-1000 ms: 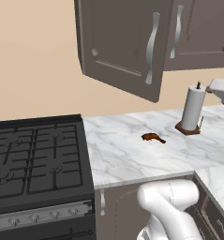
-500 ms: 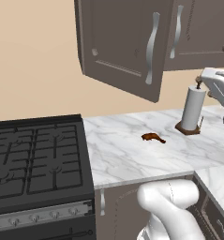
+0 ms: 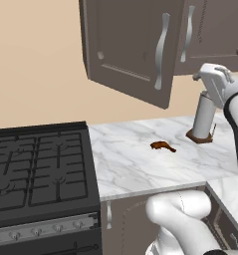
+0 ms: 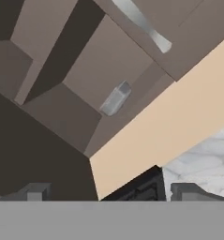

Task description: Retrieve the tupperware from the cabinet, then place the raw meat into the tupperware to avoid contamination.

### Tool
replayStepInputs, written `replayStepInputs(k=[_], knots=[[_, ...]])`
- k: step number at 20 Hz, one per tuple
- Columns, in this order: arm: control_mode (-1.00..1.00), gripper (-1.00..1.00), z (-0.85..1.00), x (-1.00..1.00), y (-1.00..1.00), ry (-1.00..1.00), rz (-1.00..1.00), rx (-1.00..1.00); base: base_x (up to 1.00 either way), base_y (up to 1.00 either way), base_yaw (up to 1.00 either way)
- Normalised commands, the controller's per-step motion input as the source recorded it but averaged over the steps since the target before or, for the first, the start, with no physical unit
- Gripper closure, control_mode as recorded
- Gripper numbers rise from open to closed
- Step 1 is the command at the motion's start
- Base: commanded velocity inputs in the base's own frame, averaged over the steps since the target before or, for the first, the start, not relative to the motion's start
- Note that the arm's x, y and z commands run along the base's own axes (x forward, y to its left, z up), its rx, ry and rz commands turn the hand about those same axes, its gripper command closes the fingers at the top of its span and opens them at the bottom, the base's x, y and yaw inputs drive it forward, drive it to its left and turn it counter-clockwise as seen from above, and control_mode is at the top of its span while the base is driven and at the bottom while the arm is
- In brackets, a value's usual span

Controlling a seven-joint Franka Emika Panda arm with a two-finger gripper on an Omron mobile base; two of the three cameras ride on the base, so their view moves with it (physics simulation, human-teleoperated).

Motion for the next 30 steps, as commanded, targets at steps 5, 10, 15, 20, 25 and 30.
replayStepInputs(k=[5, 10, 15, 20, 25, 30], knots=[[-1.00, -1.00, 0.00, 0.45, 0.26, 0.00, 0.10, 0.09, 0.00, 0.00, 0.00], [-1.00, -1.00, -0.02, 0.28, 0.32, 0.01, 0.16, 0.09, 0.00, 0.00, 0.00], [-1.00, -1.00, -0.01, 0.32, 0.35, 0.01, 0.19, 0.05, 0.00, 0.00, 0.00], [-1.00, -1.00, 0.00, 0.34, 0.35, 0.04, 0.22, 0.04, 0.00, 0.00, 0.00], [-1.00, -1.00, -0.01, 0.21, 0.36, 0.04, 0.22, 0.02, 0.00, 0.00, 0.00], [-1.00, -1.00, -0.07, 0.01, 0.55, 0.00, 0.19, 0.00, 0.00, 0.00, 0.00]])
